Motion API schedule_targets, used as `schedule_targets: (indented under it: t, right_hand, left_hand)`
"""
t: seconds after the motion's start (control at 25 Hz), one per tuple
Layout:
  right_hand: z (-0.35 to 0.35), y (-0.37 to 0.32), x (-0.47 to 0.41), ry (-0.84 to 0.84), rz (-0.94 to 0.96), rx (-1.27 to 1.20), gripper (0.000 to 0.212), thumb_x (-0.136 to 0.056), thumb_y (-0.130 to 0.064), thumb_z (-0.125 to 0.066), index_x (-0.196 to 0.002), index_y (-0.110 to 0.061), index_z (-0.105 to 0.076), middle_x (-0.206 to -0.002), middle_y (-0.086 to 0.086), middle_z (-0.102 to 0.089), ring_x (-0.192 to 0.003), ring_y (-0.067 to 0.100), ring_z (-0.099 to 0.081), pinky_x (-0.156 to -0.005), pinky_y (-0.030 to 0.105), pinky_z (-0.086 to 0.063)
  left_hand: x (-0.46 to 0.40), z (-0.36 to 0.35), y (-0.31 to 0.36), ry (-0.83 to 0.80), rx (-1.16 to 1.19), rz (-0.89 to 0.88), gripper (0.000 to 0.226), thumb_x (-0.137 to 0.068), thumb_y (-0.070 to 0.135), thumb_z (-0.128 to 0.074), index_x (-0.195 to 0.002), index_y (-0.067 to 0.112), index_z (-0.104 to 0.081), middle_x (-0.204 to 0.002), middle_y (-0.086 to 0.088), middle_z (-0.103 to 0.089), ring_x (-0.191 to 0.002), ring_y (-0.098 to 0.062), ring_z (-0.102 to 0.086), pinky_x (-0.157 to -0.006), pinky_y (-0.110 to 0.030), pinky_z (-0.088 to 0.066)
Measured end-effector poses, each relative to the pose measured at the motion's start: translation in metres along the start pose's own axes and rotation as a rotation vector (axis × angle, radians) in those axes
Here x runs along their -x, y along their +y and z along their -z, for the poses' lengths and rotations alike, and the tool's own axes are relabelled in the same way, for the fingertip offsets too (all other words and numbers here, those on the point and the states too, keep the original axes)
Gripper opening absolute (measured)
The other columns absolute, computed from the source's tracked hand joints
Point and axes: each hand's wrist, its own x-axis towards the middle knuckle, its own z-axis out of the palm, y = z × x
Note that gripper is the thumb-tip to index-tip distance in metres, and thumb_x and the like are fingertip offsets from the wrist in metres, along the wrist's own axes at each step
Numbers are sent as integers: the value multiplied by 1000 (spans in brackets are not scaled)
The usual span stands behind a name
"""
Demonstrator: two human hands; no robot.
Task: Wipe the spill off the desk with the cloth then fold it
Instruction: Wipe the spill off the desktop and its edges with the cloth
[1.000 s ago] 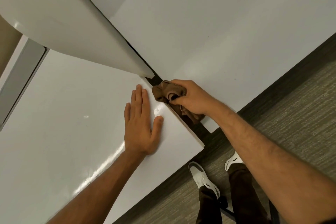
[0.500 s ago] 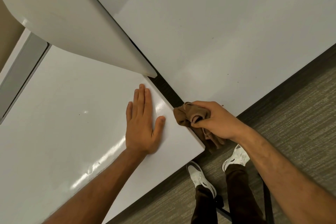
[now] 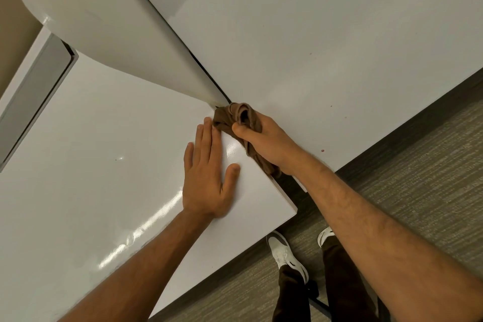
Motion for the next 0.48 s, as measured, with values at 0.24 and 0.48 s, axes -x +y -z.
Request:
schedule_targets:
  t: [0.24,0.48]
  right_hand:
    - [11,23,43,-46,-8,-43,64,-92,-49,-62,-150,-29,-43,-142,-1,-57,-131,17,-53,-110,34,-44]
    - [20,58,94,27,-18,-42,61,-91,-15,-73,-132,-56,-53,-127,-28,-63,-121,-7,-56,-93,6,-44]
  left_hand:
    - [-1,1,-1,-17,12,-16,76,-104,50,-23,-167,14,-3,-176,-3,6,-162,-18,7,-130,-35,6]
    - [0,2,-2,-14,4,-25,76,-104,48,-25,-167,12,-2,-176,-3,6,-162,-18,6,-130,-35,7]
